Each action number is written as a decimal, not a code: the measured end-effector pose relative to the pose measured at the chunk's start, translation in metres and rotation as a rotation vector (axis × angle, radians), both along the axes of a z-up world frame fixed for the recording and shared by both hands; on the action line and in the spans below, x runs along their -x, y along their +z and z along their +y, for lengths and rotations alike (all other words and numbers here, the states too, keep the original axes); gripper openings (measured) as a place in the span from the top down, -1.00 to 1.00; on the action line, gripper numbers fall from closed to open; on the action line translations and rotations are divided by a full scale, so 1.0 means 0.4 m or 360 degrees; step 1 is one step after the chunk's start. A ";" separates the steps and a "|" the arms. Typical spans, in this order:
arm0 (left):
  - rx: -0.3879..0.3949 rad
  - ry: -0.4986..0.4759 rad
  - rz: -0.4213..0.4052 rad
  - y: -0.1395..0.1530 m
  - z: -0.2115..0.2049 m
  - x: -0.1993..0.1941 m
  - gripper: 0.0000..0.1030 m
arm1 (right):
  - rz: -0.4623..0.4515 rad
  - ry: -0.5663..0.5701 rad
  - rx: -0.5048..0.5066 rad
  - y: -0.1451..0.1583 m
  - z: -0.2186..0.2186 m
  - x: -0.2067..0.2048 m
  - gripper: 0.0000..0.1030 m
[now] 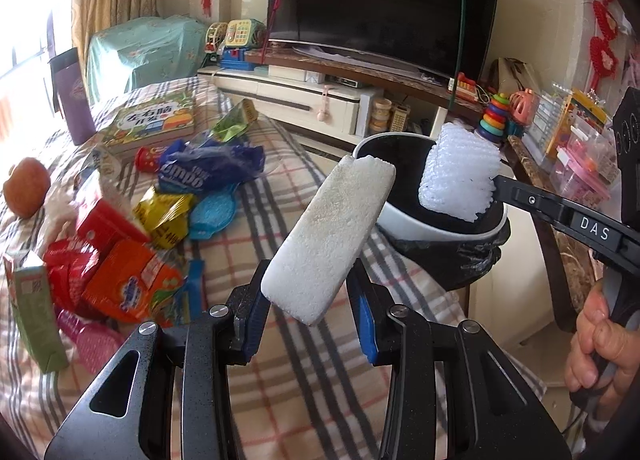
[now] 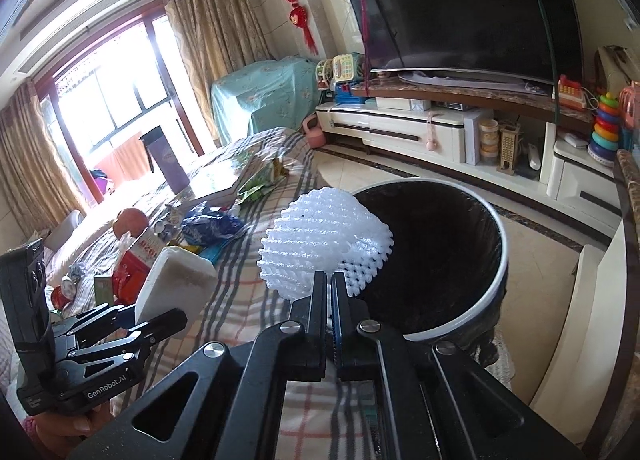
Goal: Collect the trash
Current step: 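Carry both items over the trash bin and release them inside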
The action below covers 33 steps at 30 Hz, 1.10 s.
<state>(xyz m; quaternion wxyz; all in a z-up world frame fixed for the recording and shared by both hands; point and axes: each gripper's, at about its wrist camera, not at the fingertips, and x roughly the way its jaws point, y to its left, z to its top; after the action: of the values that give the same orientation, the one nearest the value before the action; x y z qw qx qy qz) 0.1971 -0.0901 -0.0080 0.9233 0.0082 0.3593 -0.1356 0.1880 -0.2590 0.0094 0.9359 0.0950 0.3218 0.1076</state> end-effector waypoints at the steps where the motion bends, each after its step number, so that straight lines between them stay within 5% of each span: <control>1: -0.0004 -0.0010 0.0000 0.002 -0.009 -0.006 0.29 | 0.0004 -0.0012 0.0001 -0.003 -0.007 -0.004 0.97; 33: -0.0082 -0.0257 0.0097 0.017 -0.273 -0.190 0.24 | 0.0130 -0.0154 -0.0031 -0.047 -0.143 -0.075 0.95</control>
<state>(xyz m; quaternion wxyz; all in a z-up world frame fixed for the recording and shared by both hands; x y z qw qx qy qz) 0.2732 -0.1992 -0.0012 0.8974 0.0568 0.3888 -0.2006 0.2178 -0.3160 -0.0094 0.9250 0.1238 0.3538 0.0614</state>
